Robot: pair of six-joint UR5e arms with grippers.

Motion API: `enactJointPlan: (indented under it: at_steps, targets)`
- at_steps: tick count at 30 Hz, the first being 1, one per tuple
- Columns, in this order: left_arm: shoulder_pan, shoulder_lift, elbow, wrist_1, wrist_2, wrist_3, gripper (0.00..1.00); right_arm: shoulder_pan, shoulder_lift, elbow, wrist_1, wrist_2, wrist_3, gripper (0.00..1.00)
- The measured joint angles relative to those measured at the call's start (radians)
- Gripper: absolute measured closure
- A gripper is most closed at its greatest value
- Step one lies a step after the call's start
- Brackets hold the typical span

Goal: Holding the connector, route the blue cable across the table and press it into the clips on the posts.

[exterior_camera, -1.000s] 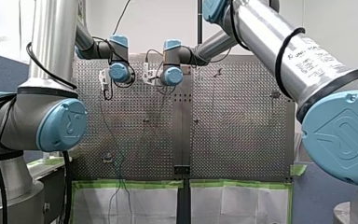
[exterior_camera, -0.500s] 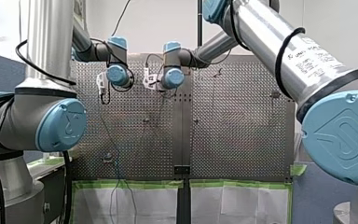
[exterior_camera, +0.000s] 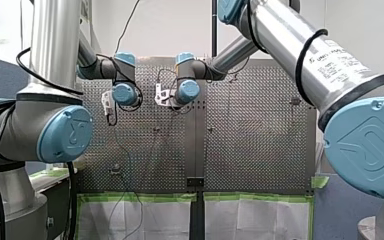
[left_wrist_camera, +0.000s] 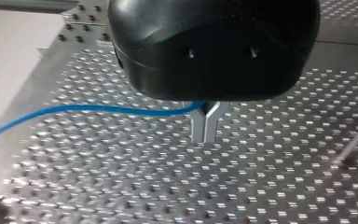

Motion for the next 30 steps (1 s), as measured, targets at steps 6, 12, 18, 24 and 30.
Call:
enactJointPlan:
  at_steps: [6,12,18,24,30]
  targets:
    - [-0.004,-0.034,-0.054,0.043,-0.007,-0.003,1.00,0.001,-0.005,0.028,0.001,0.000,-0.007,1.00]
    - [-0.005,-0.085,-0.104,0.068,-0.005,0.000,1.00,-0.001,-0.005,0.066,-0.001,0.000,-0.020,1.00]
    - [-0.003,-0.116,-0.117,0.096,0.012,-0.002,1.00,-0.001,-0.005,0.117,-0.004,-0.003,-0.030,1.00]
    - [0.002,-0.121,-0.118,0.124,0.049,-0.015,1.00,-0.001,-0.003,0.144,-0.007,-0.017,-0.036,1.00]
    - [0.003,-0.148,-0.117,0.138,0.070,-0.020,1.00,-0.003,-0.001,0.154,-0.011,-0.022,-0.033,1.00]
